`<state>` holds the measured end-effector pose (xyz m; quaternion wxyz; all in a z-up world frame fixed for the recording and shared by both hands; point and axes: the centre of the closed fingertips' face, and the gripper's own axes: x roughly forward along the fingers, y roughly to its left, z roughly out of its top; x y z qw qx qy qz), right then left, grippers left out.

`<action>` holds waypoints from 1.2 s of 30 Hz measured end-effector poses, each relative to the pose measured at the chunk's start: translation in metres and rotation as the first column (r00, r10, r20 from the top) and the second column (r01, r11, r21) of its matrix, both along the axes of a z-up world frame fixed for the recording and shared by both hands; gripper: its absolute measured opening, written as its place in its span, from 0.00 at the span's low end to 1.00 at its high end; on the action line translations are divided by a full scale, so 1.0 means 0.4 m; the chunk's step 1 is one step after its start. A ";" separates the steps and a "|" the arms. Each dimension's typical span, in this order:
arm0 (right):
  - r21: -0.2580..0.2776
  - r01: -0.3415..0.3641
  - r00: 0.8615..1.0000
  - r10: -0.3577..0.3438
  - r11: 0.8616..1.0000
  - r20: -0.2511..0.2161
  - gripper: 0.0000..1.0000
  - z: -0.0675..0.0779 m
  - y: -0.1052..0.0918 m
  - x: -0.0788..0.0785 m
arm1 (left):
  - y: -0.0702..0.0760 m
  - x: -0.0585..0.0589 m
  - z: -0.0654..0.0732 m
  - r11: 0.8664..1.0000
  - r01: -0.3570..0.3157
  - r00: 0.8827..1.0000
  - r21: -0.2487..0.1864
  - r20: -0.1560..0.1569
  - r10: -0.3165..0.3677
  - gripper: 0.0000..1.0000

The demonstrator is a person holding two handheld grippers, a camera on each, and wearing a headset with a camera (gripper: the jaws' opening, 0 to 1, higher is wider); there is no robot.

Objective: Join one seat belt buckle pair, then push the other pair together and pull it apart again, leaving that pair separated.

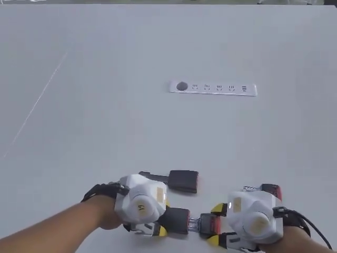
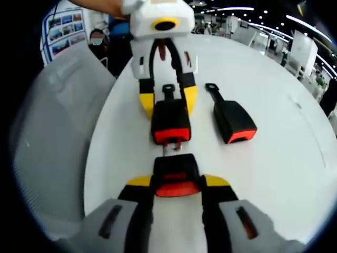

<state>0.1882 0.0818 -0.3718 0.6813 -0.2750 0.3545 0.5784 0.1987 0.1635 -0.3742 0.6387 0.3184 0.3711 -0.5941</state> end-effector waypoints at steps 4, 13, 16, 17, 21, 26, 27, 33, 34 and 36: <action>0.021 0.029 1.000 -0.029 0.999 -0.010 0.35 0.002 0.022 0.007 | 0.000 0.001 0.001 1.000 -0.002 1.000 0.004 0.000 0.002 0.34; 0.032 0.051 0.999 -0.051 0.998 -0.008 0.35 0.004 0.055 0.004 | -0.005 0.003 -0.007 0.999 0.047 0.999 0.015 -0.009 -0.047 0.33; 0.024 0.057 0.998 -0.056 0.998 -0.009 0.35 -0.003 0.049 0.007 | 0.000 0.011 -0.013 0.997 0.076 0.997 0.021 -0.005 -0.076 0.33; 0.025 0.058 0.998 -0.058 0.998 -0.009 0.35 -0.003 0.050 0.008 | -0.002 0.010 -0.016 0.997 0.076 0.997 0.023 -0.006 -0.075 0.33; 0.021 0.064 0.998 -0.064 0.998 -0.006 0.35 -0.004 0.050 0.009 | -0.003 0.014 -0.021 0.996 0.088 0.996 0.028 -0.006 -0.088 0.33; 0.014 0.058 0.998 -0.058 0.998 -0.007 0.35 -0.004 0.050 0.009 | -0.011 0.014 -0.019 0.994 0.104 0.995 0.038 -0.005 -0.104 0.33; 0.013 0.056 0.998 -0.056 0.998 -0.006 0.35 -0.005 0.051 0.009 | -0.010 0.013 -0.019 0.994 0.107 0.994 0.039 -0.005 -0.107 0.33; 0.018 0.051 0.999 -0.050 0.999 -0.003 0.35 -0.003 0.049 0.007 | -0.012 0.008 -0.016 0.993 0.110 0.994 0.040 -0.003 -0.110 0.33; 0.022 0.049 0.999 -0.049 0.999 -0.003 0.35 -0.002 0.047 0.006 | -0.014 0.009 -0.016 0.993 0.109 0.994 0.039 -0.003 -0.109 0.33; 0.029 0.044 0.999 -0.044 0.999 0.000 0.35 -0.001 0.046 0.006 | -0.016 0.007 -0.013 0.993 0.109 0.994 0.038 -0.003 -0.109 0.33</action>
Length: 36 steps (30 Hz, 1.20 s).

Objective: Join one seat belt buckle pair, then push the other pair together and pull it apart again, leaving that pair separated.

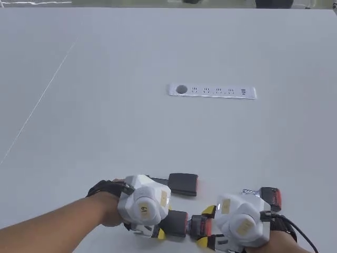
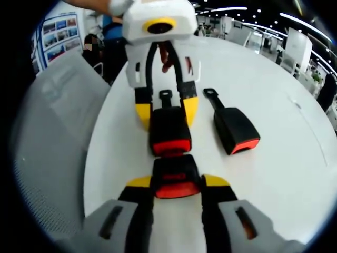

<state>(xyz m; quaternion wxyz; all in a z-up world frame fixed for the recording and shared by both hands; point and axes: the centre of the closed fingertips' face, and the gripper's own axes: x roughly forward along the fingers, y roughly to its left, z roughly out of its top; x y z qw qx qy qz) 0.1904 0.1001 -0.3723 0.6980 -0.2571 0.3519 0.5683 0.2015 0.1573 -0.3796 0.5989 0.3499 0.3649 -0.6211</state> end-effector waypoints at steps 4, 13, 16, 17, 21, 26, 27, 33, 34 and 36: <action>0.019 -0.009 1.000 0.009 1.000 0.005 0.35 0.001 -0.001 -0.001 | 0.000 -0.004 0.001 1.000 0.005 1.000 -0.015 0.002 -0.005 0.33; 0.059 -0.074 0.996 0.072 0.995 0.044 0.34 0.005 -0.003 -0.002 | 0.006 -0.009 0.007 0.996 0.026 1.000 -0.083 -0.001 -0.026 0.33; 0.085 -0.068 0.997 0.064 0.994 0.043 0.34 0.006 -0.005 -0.001 | 0.007 -0.010 0.010 0.993 -0.006 1.000 -0.119 -0.023 0.003 0.33; 0.087 -0.072 0.997 0.068 0.994 0.047 0.34 0.006 -0.004 0.000 | 0.008 -0.010 0.010 0.993 -0.003 1.000 -0.122 -0.023 0.000 0.33; 0.090 -0.088 0.995 0.082 0.992 0.063 0.34 0.007 -0.005 0.002 | 0.008 -0.011 0.013 0.991 0.003 1.000 -0.134 -0.025 -0.007 0.33; 0.103 -0.090 0.993 0.082 0.991 0.082 0.34 0.009 -0.007 0.002 | 0.009 -0.014 0.015 0.989 0.014 1.000 -0.149 -0.012 -0.016 0.32; 0.105 -0.089 0.993 0.081 0.990 0.084 0.34 0.009 -0.007 0.002 | 0.010 -0.014 0.017 0.988 0.011 1.000 -0.155 -0.010 -0.012 0.32; 0.117 -0.092 0.993 0.082 0.989 0.087 0.33 0.009 -0.008 0.003 | 0.015 -0.012 0.017 0.984 0.003 1.000 -0.175 -0.013 -0.005 0.32; 0.118 -0.093 0.993 0.083 0.989 0.087 0.33 0.009 -0.008 0.003 | 0.016 -0.012 0.018 0.984 0.004 1.000 -0.178 -0.013 -0.006 0.32; 0.121 -0.097 0.992 0.086 0.988 0.088 0.33 0.009 -0.009 0.004 | 0.016 -0.012 0.019 0.983 0.003 1.000 -0.185 -0.014 -0.005 0.32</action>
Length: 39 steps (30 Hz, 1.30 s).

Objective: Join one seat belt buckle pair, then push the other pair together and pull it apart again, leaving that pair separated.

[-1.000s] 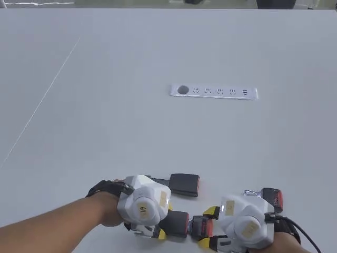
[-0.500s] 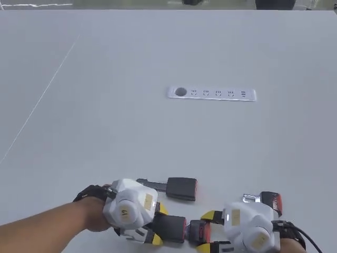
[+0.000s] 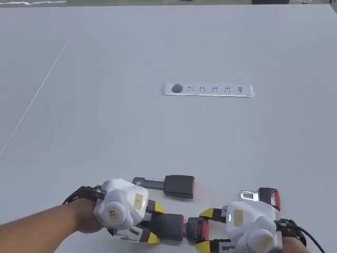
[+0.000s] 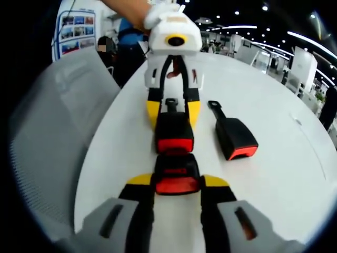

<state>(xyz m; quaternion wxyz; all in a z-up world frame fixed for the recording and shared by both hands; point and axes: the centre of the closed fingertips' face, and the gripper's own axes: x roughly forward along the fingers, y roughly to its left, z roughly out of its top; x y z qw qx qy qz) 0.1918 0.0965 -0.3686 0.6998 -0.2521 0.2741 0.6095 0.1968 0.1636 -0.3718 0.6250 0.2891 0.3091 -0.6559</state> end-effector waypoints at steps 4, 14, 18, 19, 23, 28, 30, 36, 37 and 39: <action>0.011 -0.002 1.000 0.002 1.000 -0.001 0.33 0.001 -0.001 -0.001 | 0.001 0.000 0.002 1.000 0.005 1.000 -0.010 0.003 -0.005 0.32; 0.039 0.013 1.000 -0.012 0.999 -0.010 0.33 0.001 -0.003 0.000 | 0.008 0.002 -0.002 1.000 0.005 1.000 -0.025 0.001 -0.005 0.31; 0.041 0.002 1.000 -0.002 0.999 0.000 0.33 0.002 -0.002 0.000 | 0.006 0.001 -0.001 1.000 0.008 1.000 -0.022 0.003 -0.008 0.31; 0.038 0.003 1.000 -0.003 0.999 -0.001 0.34 0.001 -0.001 0.000 | 0.005 0.000 0.001 1.000 0.003 1.000 -0.023 0.002 -0.003 0.32; 0.038 0.026 1.000 -0.025 0.999 -0.019 0.35 0.003 0.002 0.001 | 0.004 0.001 -0.001 1.000 -0.001 1.000 -0.008 0.002 0.001 0.32; 0.001 0.016 1.000 -0.016 1.000 -0.003 0.36 0.002 0.005 -0.001 | 0.000 -0.001 0.000 1.000 0.002 1.000 0.030 0.016 -0.002 0.33; -0.024 0.034 0.999 -0.034 0.999 -0.003 0.38 -0.003 0.003 0.001 | 0.000 -0.001 -0.001 0.999 -0.003 1.000 0.052 0.019 0.002 0.33; 0.039 0.136 0.991 -0.135 0.990 -0.017 0.73 0.046 -0.002 0.021 | -0.017 -0.017 0.028 0.999 -0.045 0.999 0.031 0.005 0.045 0.70; 0.044 0.137 0.991 -0.136 0.990 -0.013 0.72 0.054 -0.009 0.022 | -0.020 -0.013 0.047 0.998 -0.063 0.998 0.009 0.014 0.063 0.70; 0.053 0.156 0.988 -0.157 0.986 -0.001 0.72 0.072 -0.035 0.032 | -0.021 -0.006 0.078 0.996 -0.088 0.996 -0.022 0.025 0.089 0.72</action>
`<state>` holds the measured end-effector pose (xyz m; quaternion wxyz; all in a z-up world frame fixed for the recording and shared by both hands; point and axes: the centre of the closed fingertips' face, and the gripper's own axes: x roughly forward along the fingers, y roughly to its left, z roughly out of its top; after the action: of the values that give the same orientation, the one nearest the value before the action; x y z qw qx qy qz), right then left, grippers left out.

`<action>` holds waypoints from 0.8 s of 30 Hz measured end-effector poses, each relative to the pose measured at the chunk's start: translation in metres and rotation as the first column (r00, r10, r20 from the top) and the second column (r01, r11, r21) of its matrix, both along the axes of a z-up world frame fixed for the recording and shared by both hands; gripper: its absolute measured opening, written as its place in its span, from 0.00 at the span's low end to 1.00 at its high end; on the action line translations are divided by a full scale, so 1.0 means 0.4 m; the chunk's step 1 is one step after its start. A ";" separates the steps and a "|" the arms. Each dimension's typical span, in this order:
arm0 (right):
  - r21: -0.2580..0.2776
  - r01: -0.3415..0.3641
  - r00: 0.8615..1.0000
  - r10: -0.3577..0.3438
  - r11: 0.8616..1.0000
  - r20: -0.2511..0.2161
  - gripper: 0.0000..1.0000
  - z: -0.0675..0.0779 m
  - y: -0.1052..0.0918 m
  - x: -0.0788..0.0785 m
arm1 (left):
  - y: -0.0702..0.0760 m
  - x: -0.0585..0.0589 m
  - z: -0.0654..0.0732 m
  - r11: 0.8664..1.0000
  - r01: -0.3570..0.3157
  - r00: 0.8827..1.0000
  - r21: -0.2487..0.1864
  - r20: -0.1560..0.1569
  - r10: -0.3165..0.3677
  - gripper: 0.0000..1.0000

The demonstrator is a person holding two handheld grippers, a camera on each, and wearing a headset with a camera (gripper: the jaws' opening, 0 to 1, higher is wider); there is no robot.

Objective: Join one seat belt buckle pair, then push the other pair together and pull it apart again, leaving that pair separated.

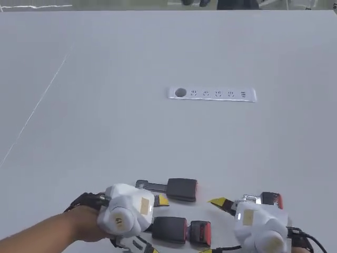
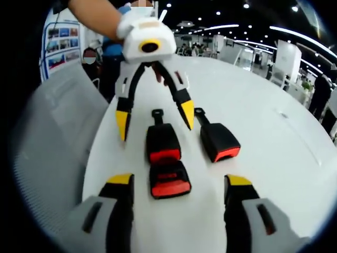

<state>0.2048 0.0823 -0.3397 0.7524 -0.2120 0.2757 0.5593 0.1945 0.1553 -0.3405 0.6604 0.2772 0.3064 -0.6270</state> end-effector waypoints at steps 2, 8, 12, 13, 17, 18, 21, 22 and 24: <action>0.011 0.014 1.000 -0.014 1.000 0.004 0.72 0.020 -0.032 0.008 | 0.010 0.013 0.020 1.000 -0.009 1.000 -0.003 0.024 0.009 0.73; 0.030 0.075 0.997 -0.075 0.997 0.003 0.72 0.071 -0.140 0.057 | 0.027 0.076 0.077 1.000 -0.029 0.996 -0.011 0.089 0.030 0.70; 0.049 0.125 0.992 -0.125 0.991 -0.014 0.72 0.097 -0.227 0.117 | 0.026 0.161 0.106 0.999 -0.042 0.991 -0.012 0.125 0.043 0.69; 0.045 0.127 0.992 -0.127 0.991 -0.014 0.72 0.096 -0.244 0.129 | 0.024 0.178 0.108 0.999 -0.041 0.990 -0.013 0.134 0.043 0.69; 0.004 0.122 0.992 -0.122 0.992 -0.033 0.71 0.080 -0.312 0.174 | 0.006 0.241 0.103 1.000 -0.012 0.987 0.011 0.159 0.010 0.66; -0.001 0.116 0.992 -0.116 0.993 -0.042 0.71 0.074 -0.319 0.178 | 0.002 0.251 0.099 1.000 -0.012 0.988 0.012 0.153 0.010 0.65; -0.049 0.090 0.993 -0.094 0.995 -0.072 0.71 0.028 -0.348 0.188 | -0.014 0.273 0.074 1.000 -0.027 0.993 0.005 0.116 0.026 0.64; -0.056 0.083 0.993 -0.087 0.995 -0.079 0.71 0.018 -0.348 0.186 | -0.016 0.273 0.056 1.000 -0.019 0.995 0.016 0.100 0.018 0.64; -0.075 0.071 0.991 -0.079 0.995 -0.109 0.71 -0.009 -0.355 0.182 | -0.009 0.271 0.024 0.998 -0.013 0.997 0.057 0.080 0.009 0.63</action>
<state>0.2774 -0.0597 -0.3433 0.7483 -0.1967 0.3447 0.5316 0.3029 0.1518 -0.3308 0.6672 0.3192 0.2995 -0.6027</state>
